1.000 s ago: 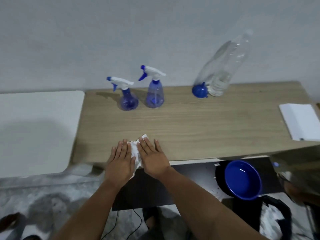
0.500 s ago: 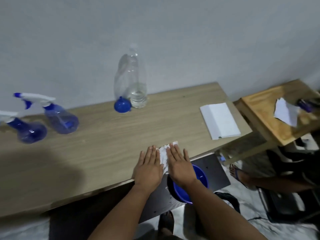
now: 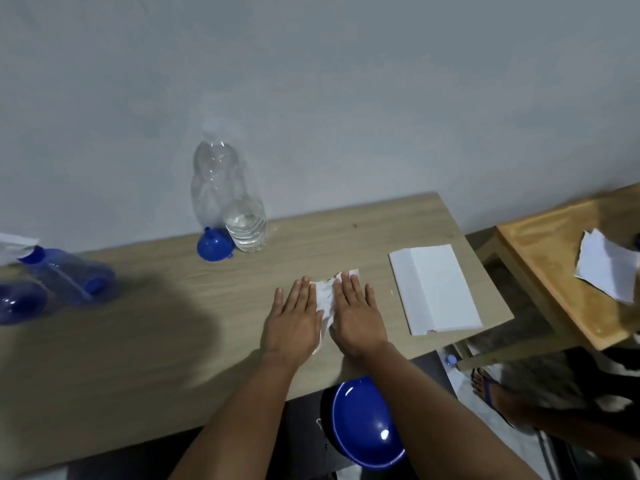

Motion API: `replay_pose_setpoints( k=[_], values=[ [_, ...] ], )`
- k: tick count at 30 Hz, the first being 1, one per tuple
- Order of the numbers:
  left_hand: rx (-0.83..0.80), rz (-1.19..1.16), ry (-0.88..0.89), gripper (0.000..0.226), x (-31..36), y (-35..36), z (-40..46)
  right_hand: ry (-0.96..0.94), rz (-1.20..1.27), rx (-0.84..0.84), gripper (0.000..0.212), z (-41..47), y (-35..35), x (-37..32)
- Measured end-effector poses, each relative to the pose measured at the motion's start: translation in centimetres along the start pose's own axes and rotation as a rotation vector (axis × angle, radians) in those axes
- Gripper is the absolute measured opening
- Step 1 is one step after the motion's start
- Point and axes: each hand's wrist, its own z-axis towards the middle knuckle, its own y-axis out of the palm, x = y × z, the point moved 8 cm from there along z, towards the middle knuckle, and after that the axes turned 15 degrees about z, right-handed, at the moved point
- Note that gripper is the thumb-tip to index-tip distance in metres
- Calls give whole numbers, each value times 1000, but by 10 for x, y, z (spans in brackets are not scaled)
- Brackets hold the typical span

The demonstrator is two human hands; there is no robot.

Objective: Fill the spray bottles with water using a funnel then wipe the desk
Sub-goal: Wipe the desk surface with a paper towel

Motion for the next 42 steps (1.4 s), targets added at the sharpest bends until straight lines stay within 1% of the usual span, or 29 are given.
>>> replay_pose_setpoints(
  k=[2, 5, 9, 12, 14, 17, 18, 19, 22, 24, 27, 29, 31, 33, 34, 36, 38, 40, 42],
  values=[
    [-1, 4, -32, 63, -11, -2, 17, -14, 3, -3, 77, 26, -4, -4],
    [7, 2, -96, 61, -33, -5, 45, -6, -27, -29, 78, 57, -6, -11],
    [20, 29, -90, 60, -44, -4, 66, 4, -28, -1, 77, 80, -8, -18],
    [30, -10, -97, 59, -46, -5, 74, 22, 15, -9, 75, 94, -15, -23],
    [43, -45, -112, 58, -47, -11, 77, 21, 85, 7, 74, 100, -27, -27],
    [76, -99, -137, 62, -56, -15, 67, 30, 346, 37, 61, 97, -44, -31],
    [85, -108, -120, 66, -56, -14, 61, 28, 405, 44, 58, 95, -45, -30],
    [89, -102, -84, 70, -53, -11, 53, 12, 399, 33, 58, 90, -44, -29],
    [78, -29, 20, 65, -49, 3, 31, -60, 163, -57, 65, 64, -19, -30],
    [65, -5, 52, 65, -50, 9, 17, -66, 76, -57, 66, 39, -1, -34],
    [74, 9, 114, 71, -48, 15, -12, -28, 65, -17, 74, -1, 19, -48],
    [67, 10, 138, 70, -47, 20, -37, 8, 60, -7, 81, -28, 31, -58],
    [87, 42, 155, 66, -45, 22, -63, 38, 65, 5, 77, -52, 43, -67],
    [76, 95, 210, 56, -39, 27, -90, 63, 81, 7, 66, -76, 54, -76],
    [66, 118, 253, 53, -36, 28, -104, 68, 98, 13, 62, -88, 58, -82],
    [87, 113, 341, 55, -30, 22, -129, 72, 163, 71, 55, -110, 59, -95],
    [113, 50, 394, 58, -28, 1, -150, 157, 270, 158, 42, -134, 51, -103],
    [109, 9, 431, 43, -21, -20, -169, 275, 429, 239, 32, -164, 44, -103],
    [81, -66, 450, 27, -10, -34, -185, 391, 620, 367, 28, -200, 38, -96]
  ],
)
